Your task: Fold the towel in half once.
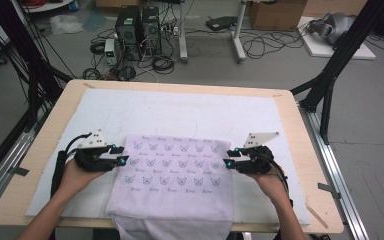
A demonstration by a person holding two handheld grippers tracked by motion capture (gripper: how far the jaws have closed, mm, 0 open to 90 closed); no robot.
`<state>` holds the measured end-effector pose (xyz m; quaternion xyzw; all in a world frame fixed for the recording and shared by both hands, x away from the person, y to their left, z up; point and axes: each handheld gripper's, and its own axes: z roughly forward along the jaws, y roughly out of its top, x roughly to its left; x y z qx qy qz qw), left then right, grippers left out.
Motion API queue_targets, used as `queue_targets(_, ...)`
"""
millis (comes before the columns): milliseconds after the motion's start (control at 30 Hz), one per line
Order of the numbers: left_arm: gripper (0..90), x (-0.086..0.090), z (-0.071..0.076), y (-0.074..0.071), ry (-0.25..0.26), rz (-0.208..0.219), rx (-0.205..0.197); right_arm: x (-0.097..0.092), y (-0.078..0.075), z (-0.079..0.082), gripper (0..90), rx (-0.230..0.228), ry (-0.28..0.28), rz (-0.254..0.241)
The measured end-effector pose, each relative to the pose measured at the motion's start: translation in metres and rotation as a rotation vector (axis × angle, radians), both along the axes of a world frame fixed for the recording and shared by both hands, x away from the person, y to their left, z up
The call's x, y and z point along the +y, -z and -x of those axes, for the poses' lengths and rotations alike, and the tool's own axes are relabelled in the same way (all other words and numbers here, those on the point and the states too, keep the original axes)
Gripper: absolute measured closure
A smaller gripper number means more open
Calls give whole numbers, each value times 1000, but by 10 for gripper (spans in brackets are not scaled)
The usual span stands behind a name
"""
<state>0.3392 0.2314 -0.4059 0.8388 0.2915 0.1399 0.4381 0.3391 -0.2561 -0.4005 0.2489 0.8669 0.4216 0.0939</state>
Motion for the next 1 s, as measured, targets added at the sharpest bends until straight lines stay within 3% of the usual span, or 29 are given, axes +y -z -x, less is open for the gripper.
queue_targets(67,562,0,-15,-3,-24,12,14,1,-2,-15,581,-4,12,8)
queue_targets(200,562,0,-38,-9,-60,17,0,3,-9,-41,544,1,30,15)
queue_targets(333,564,2,-59,-8,-67,23,44,3,-7,-58,515,9,58,21)
queue_targets(400,554,3,-65,-2,-82,33,58,2,0,-65,507,34,84,36)
queue_targets(533,477,0,-75,16,-91,-15,138,-1,16,-74,496,92,112,41)
queue_targets(667,434,-7,-78,28,-105,-52,164,1,27,-76,491,119,109,63)
queue_targets(700,454,-9,-79,30,-102,-70,170,1,30,-77,493,120,107,76)
queue_targets(733,529,-11,-78,32,-92,-93,168,1,33,-77,518,128,108,83)
queue_targets(767,581,-12,-77,31,-92,-97,151,2,35,-77,582,148,100,79)
queue_targets(800,679,-12,-77,30,-70,-87,153,3,37,-77,625,157,82,82)
queue_targets(833,775,-13,-76,29,-66,-94,144,3,38,-76,690,137,81,82)
queue_targets(900,831,-14,-75,27,-68,-115,122,5,37,-75,819,156,45,66)
queue_targets(1000,847,-10,-76,21,-97,-94,95,9,32,-76,850,114,31,95)
